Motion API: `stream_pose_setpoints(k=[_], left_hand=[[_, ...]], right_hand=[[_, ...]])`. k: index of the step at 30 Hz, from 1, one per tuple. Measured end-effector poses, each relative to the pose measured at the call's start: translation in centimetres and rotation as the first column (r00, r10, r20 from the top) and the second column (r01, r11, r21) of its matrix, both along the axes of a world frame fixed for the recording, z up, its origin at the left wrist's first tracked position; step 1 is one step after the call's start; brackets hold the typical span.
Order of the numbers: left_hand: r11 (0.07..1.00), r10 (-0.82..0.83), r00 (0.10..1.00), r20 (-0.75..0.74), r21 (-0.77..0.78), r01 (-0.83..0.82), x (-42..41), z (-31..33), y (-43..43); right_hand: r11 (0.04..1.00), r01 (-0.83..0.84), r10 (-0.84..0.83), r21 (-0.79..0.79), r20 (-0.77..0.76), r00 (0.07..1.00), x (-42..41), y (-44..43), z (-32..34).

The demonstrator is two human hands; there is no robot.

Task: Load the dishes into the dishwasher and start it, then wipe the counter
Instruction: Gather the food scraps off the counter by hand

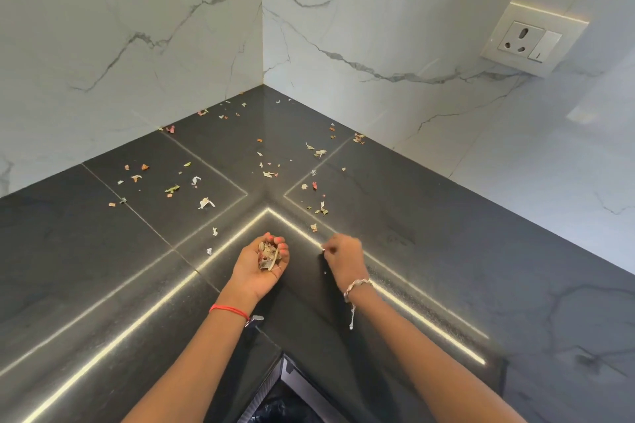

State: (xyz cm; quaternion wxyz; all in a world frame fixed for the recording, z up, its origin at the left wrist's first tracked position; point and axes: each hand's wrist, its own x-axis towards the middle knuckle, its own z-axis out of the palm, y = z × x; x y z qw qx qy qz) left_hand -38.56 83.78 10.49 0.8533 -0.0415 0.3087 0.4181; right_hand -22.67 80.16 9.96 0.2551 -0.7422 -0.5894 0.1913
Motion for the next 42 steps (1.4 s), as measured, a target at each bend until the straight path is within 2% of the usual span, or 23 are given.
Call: stream_pose_setpoints(k=[1, 2, 3, 4, 5, 7, 9, 10, 13, 15, 19, 22, 24, 27, 33, 36, 42], left_hand=[[1.000, 0.004, 1.000, -0.002, -0.004, -0.004, 0.0, 0.0, 0.2], [1.000, 0.008, 1.000, -0.001, -0.008, -0.008, 0.1, 0.0, 0.4], [1.000, 0.012, 1.000, -0.002, -0.014, -0.012, 0.1, -0.1, 0.6], [1.000, 0.017, 1.000, -0.007, -0.017, -0.018, 0.3, -0.1, 0.9], [1.000, 0.022, 1.000, -0.019, -0.022, -0.022, 0.6, -0.2, 1.1], [1.000, 0.016, 0.999, -0.043, -0.006, -0.016, 1.2, -0.2, 1.5], [0.999, -0.011, 0.998, -0.060, 0.033, 0.013, 1.8, -0.3, 1.9], [0.999, -0.021, 0.998, -0.054, 0.039, 0.023, 1.9, -0.4, 2.1], [0.999, -0.024, 0.999, -0.041, 0.020, 0.025, 1.9, -0.6, 3.1], [1.000, -0.022, 0.998, -0.062, 0.013, 0.022, 2.2, -0.6, 3.7], [1.000, -0.010, 0.999, -0.042, 0.016, 0.010, 2.8, -0.4, 5.1], [1.000, 0.023, 0.999, 0.031, -0.015, -0.023, 2.9, -0.8, 6.5], [1.000, 0.025, 0.998, 0.051, -0.018, -0.024, 2.7, -1.0, 7.5], [1.000, 0.012, 0.999, 0.042, -0.022, -0.011, 2.8, -1.1, 8.7], [0.999, 0.014, 0.999, 0.034, -0.034, -0.012, 2.6, -1.3, 10.2], [1.000, 0.015, 1.000, 0.024, -0.022, -0.014, 2.4, -1.5, 10.6], [0.999, 0.020, 1.000, 0.004, 0.026, -0.020, 2.3, -1.7, 10.5]], right_hand=[[0.985, 0.164, -0.151, 0.057, -0.189, 0.970, 0.1, 0.7, 0.7], [0.957, 0.285, -0.245, 0.056, -0.373, 0.895, -0.1, 1.1, 1.4], [0.944, 0.328, -0.268, 0.014, -0.545, 0.795, -0.4, 1.4, 2.3], [0.952, 0.305, -0.242, -0.013, -0.642, 0.728, -0.9, 1.8, 2.9], [0.967, 0.255, -0.188, -0.002, -0.682, 0.707, -1.5, 1.9, 3.7], [0.989, 0.121, -0.042, 0.087, -0.619, 0.784, -3.3, 1.9, 5.2], [0.985, -0.040, 0.102, 0.167, -0.383, 0.918, -4.9, 2.0, 5.4], [0.980, -0.120, 0.160, 0.162, -0.266, 0.951, -5.5, 2.2, 5.1], [0.964, -0.248, 0.254, 0.096, -0.054, 0.966, -6.3, 2.8, 4.2], [0.959, -0.230, 0.227, 0.164, 0.036, 0.973, -6.0, 3.7, 3.8], [0.935, -0.263, 0.282, 0.237, -0.047, 0.958, -4.4, 5.9, 3.9], [0.943, -0.077, 0.151, 0.323, -0.208, 0.966, -1.5, 8.2, 4.1], [0.971, -0.027, 0.091, 0.239, -0.260, 0.961, 0.6, 10.5, 3.3], [0.992, -0.128, 0.124, -0.004, -0.206, 0.971, 3.1, 13.7, 1.4], [0.929, -0.297, 0.298, -0.222, -0.030, 0.954, 5.1, 18.2, -1.1], [0.897, -0.379, 0.394, -0.226, 0.022, 0.919, 5.1, 17.8, -1.9], [0.791, -0.577, 0.587, -0.204, -0.011, 0.810, 4.2, 12.5, -1.7]])
